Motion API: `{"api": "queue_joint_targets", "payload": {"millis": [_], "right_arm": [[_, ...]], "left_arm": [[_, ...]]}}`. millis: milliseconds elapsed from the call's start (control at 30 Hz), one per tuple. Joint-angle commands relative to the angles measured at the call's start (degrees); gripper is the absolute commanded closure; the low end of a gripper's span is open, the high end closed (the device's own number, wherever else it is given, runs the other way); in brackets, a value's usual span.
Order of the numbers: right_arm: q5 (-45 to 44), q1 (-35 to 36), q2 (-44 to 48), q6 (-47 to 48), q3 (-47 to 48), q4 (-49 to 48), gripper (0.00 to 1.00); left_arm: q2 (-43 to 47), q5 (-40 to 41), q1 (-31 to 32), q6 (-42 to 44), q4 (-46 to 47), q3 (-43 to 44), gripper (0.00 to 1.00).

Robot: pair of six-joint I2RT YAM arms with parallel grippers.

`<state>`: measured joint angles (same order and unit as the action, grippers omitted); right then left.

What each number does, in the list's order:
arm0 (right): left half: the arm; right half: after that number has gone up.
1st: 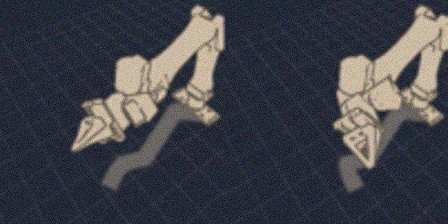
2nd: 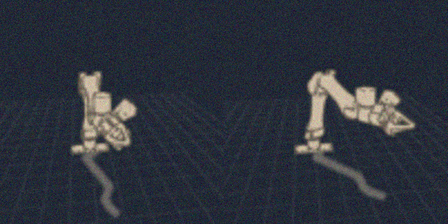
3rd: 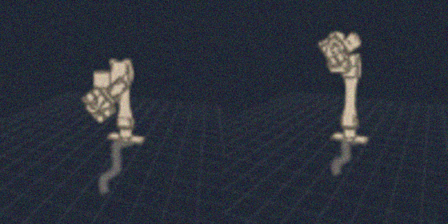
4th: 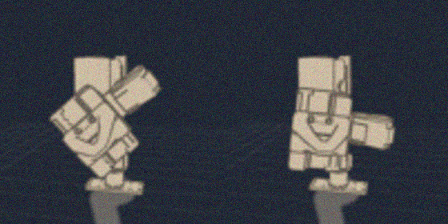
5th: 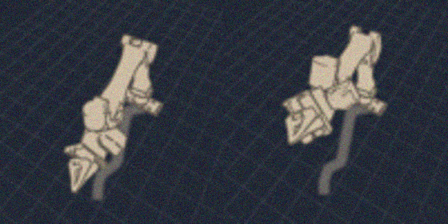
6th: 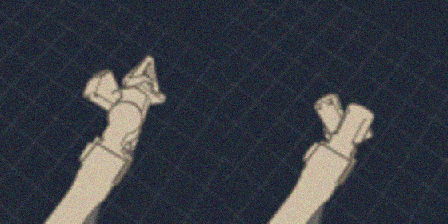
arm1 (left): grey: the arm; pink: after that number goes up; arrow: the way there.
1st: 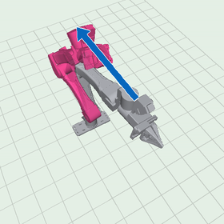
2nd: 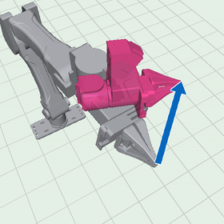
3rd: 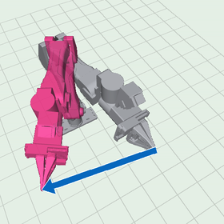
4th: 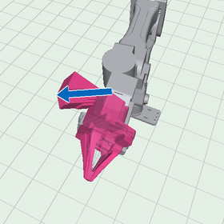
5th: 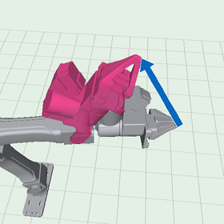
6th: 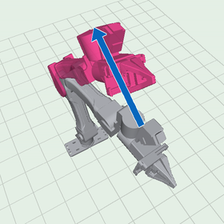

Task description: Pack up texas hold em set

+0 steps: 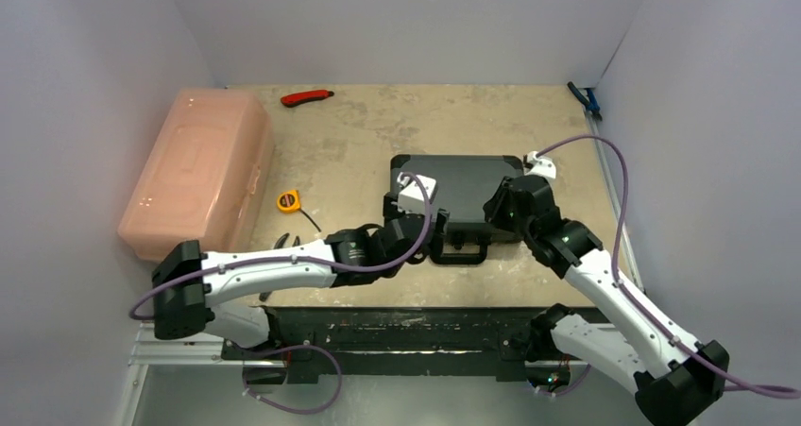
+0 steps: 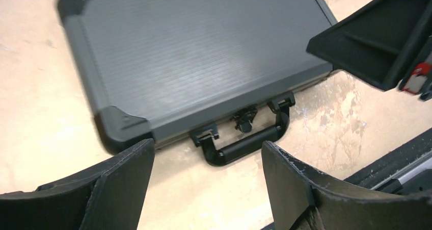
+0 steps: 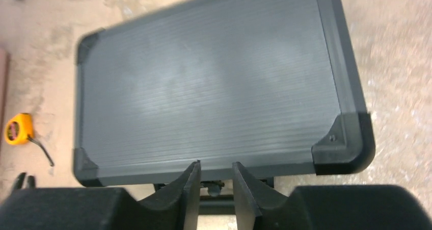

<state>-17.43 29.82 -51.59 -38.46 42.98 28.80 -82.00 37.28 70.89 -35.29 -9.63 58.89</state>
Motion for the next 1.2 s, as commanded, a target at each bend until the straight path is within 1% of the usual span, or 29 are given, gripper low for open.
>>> {"api": "queue_joint_targets", "payload": {"millis": [0,33,67,100,267,300,533,700,867,1000,1167], "right_arm": [[-2.47,-0.08,2.75,3.30,6.07,-0.28,0.59],[-2.51,-0.06,3.06,3.73,7.22,-0.31,0.51],[-2.60,-0.03,3.34,3.99,8.07,-0.39,0.39],[-2.68,-0.07,3.62,4.33,8.85,-0.55,0.32],[-3.34,-0.04,4.43,6.41,11.90,-1.82,0.05],[-3.55,-0.05,4.60,6.86,12.41,-2.08,0.02],[-6.65,-0.05,6.77,8.87,13.44,-6.35,0.01],[-9.42,-0.07,7.24,8.77,13.18,-9.03,0.01],[-10.50,-0.03,6.75,9.15,12.54,-11.41,0.01],[-11.22,-0.05,6.51,9.86,11.85,-12.63,0.01],[-11.58,-0.07,7.47,11.19,10.63,-14.81,0.01]], "left_arm": [[7.93,6.00,0.08,8.42,-3.17,-0.68,0.22],[9.54,7.07,0.04,9.97,-3.66,-0.83,0.21],[10.95,7.90,0.04,11.11,-4.20,-0.99,0.20],[12.49,8.55,-0.09,12.15,-4.59,-1.16,0.19],[19.43,8.96,-2.27,15.78,-7.92,-1.66,0.12],[20.78,8.81,-3.01,16.30,-8.70,-1.82,0.10],[30.84,5.63,-11.18,19.13,-14.66,-3.39,0.01],[35.62,7.60,-14.65,24.34,-16.03,-4.27,0.00],[36.82,7.81,-19.22,28.32,-15.47,-5.49,0.00],[36.79,6.58,-21.32,28.01,-15.83,-4.75,0.00],[35.82,4.88,-23.89,29.86,-17.31,-2.34,0.00]]}}
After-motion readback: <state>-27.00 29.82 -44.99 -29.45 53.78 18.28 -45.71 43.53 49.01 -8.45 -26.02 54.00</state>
